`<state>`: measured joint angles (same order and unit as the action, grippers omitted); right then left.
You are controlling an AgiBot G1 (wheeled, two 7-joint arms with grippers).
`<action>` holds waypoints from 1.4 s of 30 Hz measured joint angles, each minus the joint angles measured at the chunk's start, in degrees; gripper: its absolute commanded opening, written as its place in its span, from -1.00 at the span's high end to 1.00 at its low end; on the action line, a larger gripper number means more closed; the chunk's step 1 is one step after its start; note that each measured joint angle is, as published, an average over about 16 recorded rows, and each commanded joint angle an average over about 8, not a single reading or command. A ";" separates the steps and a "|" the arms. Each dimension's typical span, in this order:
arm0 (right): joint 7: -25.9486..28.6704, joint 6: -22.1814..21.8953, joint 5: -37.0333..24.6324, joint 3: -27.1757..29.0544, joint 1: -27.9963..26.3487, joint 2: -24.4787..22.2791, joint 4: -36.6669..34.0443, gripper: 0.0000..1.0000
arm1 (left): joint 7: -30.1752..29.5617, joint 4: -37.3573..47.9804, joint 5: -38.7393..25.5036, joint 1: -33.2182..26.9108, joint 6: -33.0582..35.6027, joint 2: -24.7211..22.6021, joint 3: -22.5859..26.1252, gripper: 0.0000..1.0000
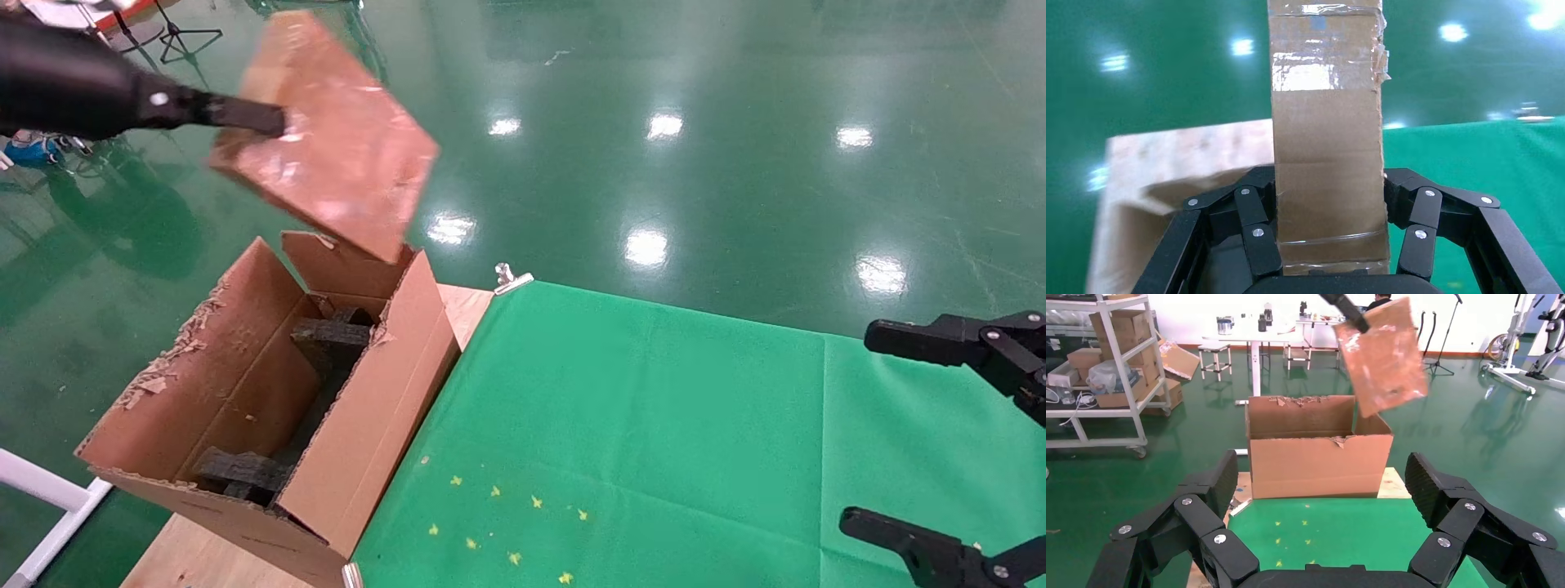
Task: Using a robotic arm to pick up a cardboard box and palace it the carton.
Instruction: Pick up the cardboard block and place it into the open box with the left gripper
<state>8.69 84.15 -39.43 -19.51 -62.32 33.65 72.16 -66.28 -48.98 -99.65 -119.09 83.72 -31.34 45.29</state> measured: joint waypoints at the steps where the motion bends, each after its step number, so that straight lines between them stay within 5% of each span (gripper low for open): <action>1: 0.00 0.00 0.00 0.00 0.00 0.00 0.00 -1.00 | 0.90 1.09 -0.93 -0.36 -0.24 0.30 0.22 1.00; 17: -0.01 0.00 0.01 -0.01 0.00 0.00 0.00 -1.00 | 15.86 18.38 -8.05 4.96 -7.29 1.87 4.10 1.00; 42: -0.01 -0.01 0.02 -0.03 -0.01 -0.01 0.00 -1.00 | 27.58 41.59 -7.56 14.55 -21.29 -6.53 4.89 1.00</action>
<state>8.68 84.14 -39.41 -19.54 -62.33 33.64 72.16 -38.70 -7.39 -107.21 -104.54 62.43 -37.87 50.17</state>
